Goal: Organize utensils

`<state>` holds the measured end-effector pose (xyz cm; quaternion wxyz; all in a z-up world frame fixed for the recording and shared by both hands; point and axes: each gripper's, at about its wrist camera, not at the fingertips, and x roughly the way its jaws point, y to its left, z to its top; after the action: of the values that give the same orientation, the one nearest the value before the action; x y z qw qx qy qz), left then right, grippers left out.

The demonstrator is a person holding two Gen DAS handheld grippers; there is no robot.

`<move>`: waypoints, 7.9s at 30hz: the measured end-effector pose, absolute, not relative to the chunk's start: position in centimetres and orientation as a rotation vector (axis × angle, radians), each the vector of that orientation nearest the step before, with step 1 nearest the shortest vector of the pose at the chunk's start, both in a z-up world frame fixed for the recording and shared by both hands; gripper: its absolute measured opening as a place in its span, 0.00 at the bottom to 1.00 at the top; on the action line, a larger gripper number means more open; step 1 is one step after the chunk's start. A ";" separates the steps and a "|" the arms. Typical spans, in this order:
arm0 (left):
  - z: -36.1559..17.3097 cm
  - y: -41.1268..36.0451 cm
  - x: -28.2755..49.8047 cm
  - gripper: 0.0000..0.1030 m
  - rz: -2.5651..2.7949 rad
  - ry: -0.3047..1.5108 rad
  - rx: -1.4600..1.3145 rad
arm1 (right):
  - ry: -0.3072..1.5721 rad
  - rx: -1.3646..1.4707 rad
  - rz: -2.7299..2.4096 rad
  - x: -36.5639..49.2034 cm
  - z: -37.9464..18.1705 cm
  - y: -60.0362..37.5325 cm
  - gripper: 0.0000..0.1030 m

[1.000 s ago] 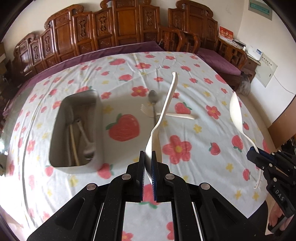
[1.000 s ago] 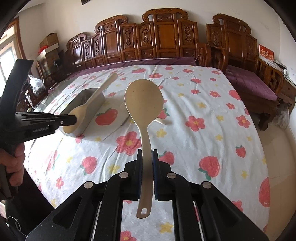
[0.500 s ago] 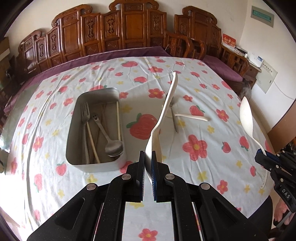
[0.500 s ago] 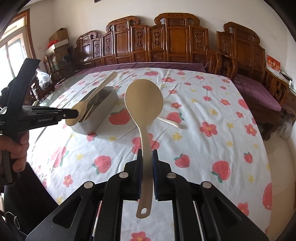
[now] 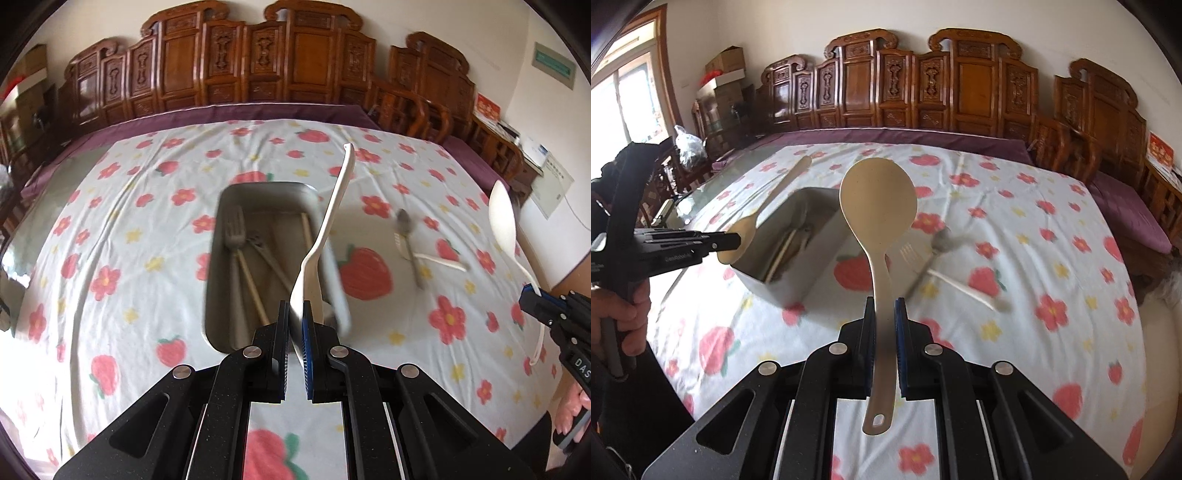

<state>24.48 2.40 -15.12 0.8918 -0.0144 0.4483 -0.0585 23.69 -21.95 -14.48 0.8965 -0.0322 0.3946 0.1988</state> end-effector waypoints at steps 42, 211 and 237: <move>-15.0 10.0 28.8 0.20 -0.107 0.878 -0.043 | 0.934 -0.164 0.478 31.9 -17.9 -6.1 0.11; -16.4 -5.1 30.4 0.55 -0.256 0.904 0.053 | 1.160 -0.090 0.241 41.2 -25.2 -22.2 0.03; -23.6 -13.9 38.8 0.29 -0.364 1.137 -0.003 | 1.100 -0.091 0.210 34.4 -23.5 -33.5 0.03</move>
<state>38.84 -13.92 -23.61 0.8272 -0.0013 0.5352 -0.1714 34.41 -33.54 -23.47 0.8463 -0.0432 0.5215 0.0997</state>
